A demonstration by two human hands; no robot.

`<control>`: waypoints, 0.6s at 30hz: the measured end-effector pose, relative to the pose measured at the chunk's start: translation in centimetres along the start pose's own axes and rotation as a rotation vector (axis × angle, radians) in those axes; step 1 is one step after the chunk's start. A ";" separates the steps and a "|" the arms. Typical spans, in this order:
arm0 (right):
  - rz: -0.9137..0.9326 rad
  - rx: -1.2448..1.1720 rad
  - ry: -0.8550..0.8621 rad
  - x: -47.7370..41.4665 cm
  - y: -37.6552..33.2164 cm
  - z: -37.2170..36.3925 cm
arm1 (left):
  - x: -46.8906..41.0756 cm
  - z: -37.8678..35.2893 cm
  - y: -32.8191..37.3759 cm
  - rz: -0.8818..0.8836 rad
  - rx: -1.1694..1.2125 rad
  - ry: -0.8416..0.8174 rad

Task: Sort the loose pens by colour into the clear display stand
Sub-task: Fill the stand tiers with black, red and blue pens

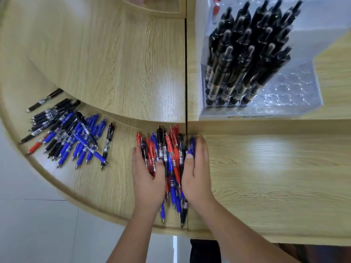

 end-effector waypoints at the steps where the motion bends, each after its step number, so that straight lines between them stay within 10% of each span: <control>1: 0.012 0.005 -0.004 0.0 0.2 0.2 | 0.0 0.0 -0.1 0.016 -0.014 0.000; 10: -0.008 -0.092 -0.064 0.1 2.1 4.9 | 1.5 0.6 2.0 -0.059 -0.096 0.095; 18: -0.074 -0.142 0.236 2.6 8.7 19.0 | 8.4 -8.9 10.7 -0.473 -0.084 -0.087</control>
Point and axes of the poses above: each hand's wrist, its own x-axis away from the middle knuckle, its own z-axis out of the back of the hand, y = z × x, the point moved 6 cm from there along -x, towards the middle knuckle, and after that the axes turned 4 degrees about x, right-handed, at the moved point
